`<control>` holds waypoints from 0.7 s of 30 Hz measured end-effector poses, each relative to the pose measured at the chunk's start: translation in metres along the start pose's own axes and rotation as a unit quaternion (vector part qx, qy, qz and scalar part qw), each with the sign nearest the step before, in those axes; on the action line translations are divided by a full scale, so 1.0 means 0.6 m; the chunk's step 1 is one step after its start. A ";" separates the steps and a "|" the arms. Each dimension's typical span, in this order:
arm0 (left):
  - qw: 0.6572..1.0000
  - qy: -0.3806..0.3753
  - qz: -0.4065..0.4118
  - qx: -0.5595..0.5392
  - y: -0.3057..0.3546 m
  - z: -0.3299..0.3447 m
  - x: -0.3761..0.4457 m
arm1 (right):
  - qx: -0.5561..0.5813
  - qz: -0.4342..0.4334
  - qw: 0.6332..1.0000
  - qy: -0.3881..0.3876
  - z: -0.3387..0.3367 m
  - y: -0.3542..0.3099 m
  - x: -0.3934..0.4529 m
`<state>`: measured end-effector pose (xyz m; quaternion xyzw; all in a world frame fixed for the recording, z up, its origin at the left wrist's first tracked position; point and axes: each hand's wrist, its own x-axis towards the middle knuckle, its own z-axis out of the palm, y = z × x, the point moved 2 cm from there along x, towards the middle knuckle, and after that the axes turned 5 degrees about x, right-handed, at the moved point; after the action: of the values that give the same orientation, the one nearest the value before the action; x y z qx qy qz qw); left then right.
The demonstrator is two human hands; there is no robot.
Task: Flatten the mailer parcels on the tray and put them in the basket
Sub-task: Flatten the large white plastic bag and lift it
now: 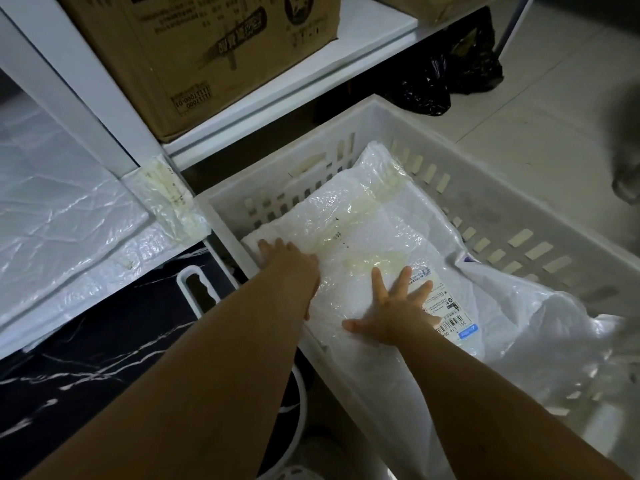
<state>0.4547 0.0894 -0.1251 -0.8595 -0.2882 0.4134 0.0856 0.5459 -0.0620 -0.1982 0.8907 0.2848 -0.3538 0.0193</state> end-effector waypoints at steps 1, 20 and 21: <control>1.000 0.005 -0.001 -0.007 0.000 -0.001 -0.001 | -0.001 0.003 1.000 0.002 0.001 -0.001 0.001; 0.951 0.289 0.037 -0.105 -0.069 -0.059 -0.198 | 0.014 0.018 1.000 -0.002 -0.066 -0.042 -0.034; 0.951 0.291 0.027 -0.101 -0.082 -0.055 -0.219 | 0.019 0.012 1.000 0.021 -0.084 -0.062 -0.065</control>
<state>0.3944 0.0584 0.0021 -0.9540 -0.2678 0.1167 0.0677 0.5345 -0.0384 -0.1293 0.9017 0.2671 -0.3401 0.0006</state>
